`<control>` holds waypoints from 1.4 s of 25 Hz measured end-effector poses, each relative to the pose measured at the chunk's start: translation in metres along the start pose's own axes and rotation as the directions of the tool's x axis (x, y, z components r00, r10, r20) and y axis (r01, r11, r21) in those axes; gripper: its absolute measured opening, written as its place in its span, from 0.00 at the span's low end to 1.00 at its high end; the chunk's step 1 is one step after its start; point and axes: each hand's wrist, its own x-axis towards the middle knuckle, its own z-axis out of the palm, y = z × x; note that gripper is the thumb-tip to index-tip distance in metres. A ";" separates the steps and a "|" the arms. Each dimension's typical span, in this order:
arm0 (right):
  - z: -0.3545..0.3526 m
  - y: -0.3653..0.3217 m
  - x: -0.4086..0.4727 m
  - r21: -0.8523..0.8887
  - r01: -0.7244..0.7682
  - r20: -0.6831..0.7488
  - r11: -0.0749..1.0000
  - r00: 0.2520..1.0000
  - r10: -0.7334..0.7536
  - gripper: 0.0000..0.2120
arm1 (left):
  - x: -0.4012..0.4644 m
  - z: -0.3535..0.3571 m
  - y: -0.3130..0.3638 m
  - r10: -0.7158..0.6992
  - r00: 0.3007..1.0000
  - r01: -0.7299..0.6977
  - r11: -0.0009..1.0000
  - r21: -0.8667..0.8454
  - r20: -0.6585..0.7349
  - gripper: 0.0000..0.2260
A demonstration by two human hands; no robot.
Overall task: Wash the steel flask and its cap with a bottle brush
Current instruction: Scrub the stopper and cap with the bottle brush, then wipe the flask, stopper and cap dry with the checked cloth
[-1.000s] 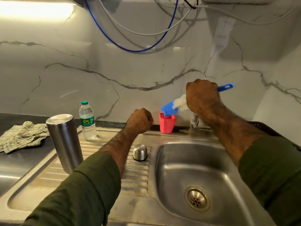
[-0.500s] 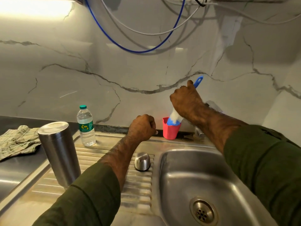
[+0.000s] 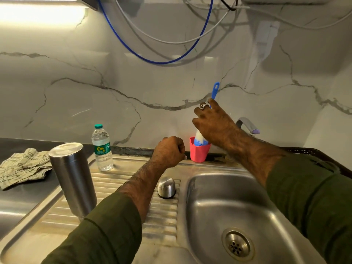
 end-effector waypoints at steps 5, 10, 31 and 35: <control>0.002 -0.015 -0.053 0.469 -0.255 0.243 0.846 0.958 0.154 0.22 | -0.021 0.003 0.019 0.090 0.996 -0.090 0.995 0.050 -0.004 0.12; 0.023 -0.036 -0.122 0.629 -0.570 0.552 0.528 0.806 0.213 0.06 | -0.044 0.027 0.036 0.137 0.975 -0.153 0.985 0.084 0.177 0.14; 0.151 0.098 -0.258 0.414 -0.876 0.680 0.249 0.479 0.555 0.12 | -0.019 0.147 0.226 0.380 0.884 -0.360 0.925 -0.119 0.272 0.44; 0.211 0.115 -0.259 0.354 -0.872 0.811 0.339 0.466 0.353 0.17 | 0.002 0.157 0.247 0.410 0.889 -0.382 0.910 -0.163 0.205 0.27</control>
